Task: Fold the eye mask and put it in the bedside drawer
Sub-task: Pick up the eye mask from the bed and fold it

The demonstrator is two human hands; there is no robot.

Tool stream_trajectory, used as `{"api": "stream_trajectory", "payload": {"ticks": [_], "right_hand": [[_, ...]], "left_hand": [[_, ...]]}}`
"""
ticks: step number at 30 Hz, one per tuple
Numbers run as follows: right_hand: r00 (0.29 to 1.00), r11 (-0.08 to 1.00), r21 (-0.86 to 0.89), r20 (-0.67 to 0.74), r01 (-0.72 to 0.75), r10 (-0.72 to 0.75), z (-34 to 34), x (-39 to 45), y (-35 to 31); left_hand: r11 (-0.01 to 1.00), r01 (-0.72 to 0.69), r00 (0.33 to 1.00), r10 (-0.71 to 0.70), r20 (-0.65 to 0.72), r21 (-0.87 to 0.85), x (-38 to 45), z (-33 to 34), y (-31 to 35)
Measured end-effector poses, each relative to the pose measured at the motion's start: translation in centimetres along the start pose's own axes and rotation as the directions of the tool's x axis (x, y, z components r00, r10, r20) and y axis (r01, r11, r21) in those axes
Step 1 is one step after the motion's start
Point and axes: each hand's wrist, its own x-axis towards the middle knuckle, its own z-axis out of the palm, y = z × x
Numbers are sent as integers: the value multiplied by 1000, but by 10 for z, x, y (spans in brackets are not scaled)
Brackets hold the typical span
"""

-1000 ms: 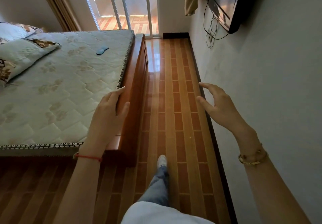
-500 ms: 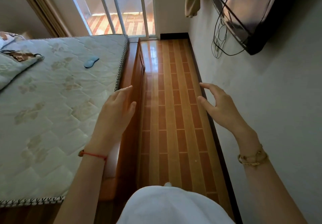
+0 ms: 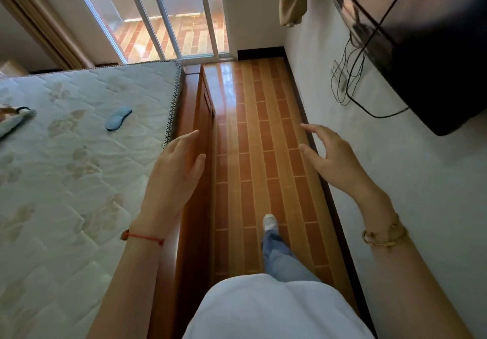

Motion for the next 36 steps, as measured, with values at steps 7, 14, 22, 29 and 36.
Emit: {"api": "stream_trajectory", "payload": {"ticks": [7, 14, 22, 29, 36], "right_hand": [[996, 998, 21, 62, 59, -61, 1, 190, 9], [980, 991, -8, 148, 134, -131, 15, 351, -5], [966, 980, -30, 176, 195, -187, 60, 495, -16], [922, 955, -18, 266, 297, -282, 139, 638, -45], [782, 895, 83, 456, 438, -425, 219, 762, -115]], "left_hand": [[998, 55, 997, -53, -54, 30, 167, 26, -29], [989, 140, 985, -135, -107, 41, 296, 40, -61], [978, 205, 971, -199, -129, 34, 401, 60, -129], [942, 332, 932, -319, -174, 52, 482, 57, -211], [876, 481, 849, -454, -271, 38, 550, 28, -285]]}}
